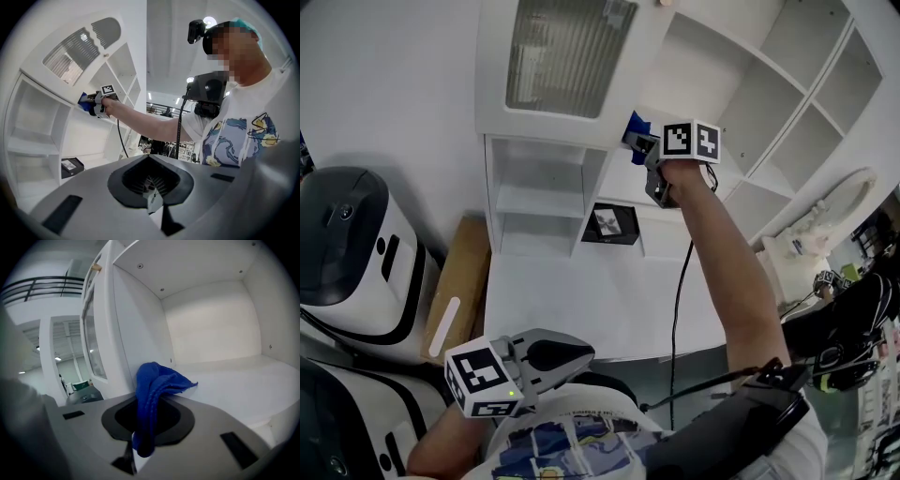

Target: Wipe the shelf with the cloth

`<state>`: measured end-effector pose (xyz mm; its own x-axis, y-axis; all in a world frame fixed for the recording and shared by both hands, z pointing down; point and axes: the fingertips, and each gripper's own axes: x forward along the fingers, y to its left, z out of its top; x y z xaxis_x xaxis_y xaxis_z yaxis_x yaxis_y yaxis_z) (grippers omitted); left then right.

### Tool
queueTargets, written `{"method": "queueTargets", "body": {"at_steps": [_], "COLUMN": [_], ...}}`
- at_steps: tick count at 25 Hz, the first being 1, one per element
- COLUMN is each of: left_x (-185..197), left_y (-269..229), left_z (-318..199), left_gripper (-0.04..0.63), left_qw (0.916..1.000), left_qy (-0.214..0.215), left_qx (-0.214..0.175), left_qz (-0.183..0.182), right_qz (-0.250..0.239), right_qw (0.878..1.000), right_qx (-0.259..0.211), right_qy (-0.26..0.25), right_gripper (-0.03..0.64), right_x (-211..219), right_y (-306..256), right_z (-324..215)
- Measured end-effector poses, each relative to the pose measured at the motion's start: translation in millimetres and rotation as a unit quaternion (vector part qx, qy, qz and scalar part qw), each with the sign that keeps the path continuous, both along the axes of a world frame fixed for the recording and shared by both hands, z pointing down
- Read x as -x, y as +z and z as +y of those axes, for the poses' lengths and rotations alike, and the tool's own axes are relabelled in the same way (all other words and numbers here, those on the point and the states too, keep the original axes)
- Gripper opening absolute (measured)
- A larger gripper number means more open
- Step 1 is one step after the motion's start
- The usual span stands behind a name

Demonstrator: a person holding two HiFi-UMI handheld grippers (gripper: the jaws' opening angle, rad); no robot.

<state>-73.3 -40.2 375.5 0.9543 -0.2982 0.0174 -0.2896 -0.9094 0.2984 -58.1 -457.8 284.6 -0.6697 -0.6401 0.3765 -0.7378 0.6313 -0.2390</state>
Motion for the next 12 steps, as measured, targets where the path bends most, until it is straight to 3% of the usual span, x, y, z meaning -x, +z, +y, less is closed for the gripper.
{"method": "queueTargets", "body": {"at_steps": [6,12], "left_x": [3,0], "left_y": [0,2], "left_z": [5,11], "left_gripper": [0.003,0.003], "left_qw": [1.0000,0.9999], "left_qy": [-0.007,-0.009], "left_qx": [0.000,0.005], "left_qz": [-0.001,-0.001], "right_qz": [-0.142,-0.280], "right_qw": [0.989,0.957], "right_qx": [0.034,0.079], "right_qy": [0.000,-0.008], "right_gripper": [0.067,0.067], "right_x": [2,-4], "right_y": [-4,-3], "right_z": [7,13]}}
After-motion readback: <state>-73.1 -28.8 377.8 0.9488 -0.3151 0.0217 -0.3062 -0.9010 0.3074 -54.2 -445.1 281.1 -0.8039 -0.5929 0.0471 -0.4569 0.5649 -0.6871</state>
